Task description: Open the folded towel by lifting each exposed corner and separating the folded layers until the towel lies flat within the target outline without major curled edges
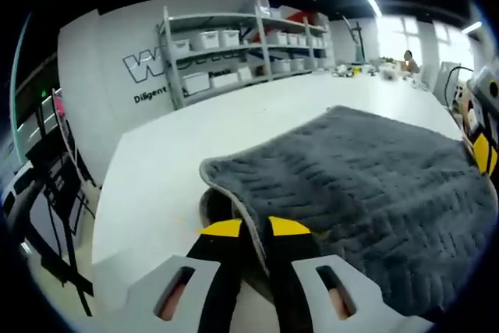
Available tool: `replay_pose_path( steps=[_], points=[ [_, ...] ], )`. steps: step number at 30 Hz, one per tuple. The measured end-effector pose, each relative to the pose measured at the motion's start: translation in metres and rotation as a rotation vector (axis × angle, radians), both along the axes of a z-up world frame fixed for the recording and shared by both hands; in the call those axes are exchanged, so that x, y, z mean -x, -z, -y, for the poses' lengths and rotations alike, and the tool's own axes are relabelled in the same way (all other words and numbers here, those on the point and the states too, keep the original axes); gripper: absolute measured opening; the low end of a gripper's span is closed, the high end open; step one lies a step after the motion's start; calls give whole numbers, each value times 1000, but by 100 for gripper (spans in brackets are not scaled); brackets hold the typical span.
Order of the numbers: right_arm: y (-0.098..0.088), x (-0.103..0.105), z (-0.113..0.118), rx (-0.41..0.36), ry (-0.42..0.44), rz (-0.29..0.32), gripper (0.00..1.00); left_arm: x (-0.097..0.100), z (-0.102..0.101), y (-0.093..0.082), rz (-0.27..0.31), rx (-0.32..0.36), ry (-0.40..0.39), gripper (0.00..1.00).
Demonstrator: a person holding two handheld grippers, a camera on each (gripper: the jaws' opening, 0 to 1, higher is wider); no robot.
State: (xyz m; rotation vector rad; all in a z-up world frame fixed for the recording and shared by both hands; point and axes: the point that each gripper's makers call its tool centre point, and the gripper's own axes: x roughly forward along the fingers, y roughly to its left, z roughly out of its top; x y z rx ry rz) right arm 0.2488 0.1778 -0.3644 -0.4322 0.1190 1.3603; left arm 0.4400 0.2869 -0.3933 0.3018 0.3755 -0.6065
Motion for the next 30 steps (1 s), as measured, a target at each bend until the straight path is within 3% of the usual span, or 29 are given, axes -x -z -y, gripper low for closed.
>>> replay_pose_path(
  steps=[5, 9, 15, 24, 30],
  points=[
    [3, 7, 3, -35, 34, -95, 0, 1, 3, 1, 0, -6, 0, 9],
    [1, -10, 14, -48, 72, -106, 0, -4, -3, 1, 2, -15, 3, 7],
    [3, -22, 20, -90, 119, -190, 0, -7, -7, -1, 6, -22, 2, 5],
    [-6, -48, 41, -171, 213, -250, 0, -8, -5, -4, 37, -51, 20, 5],
    [-13, -63, 61, -219, 275, -269, 0, -23, -22, -15, 83, -54, 31, 5]
  ],
)
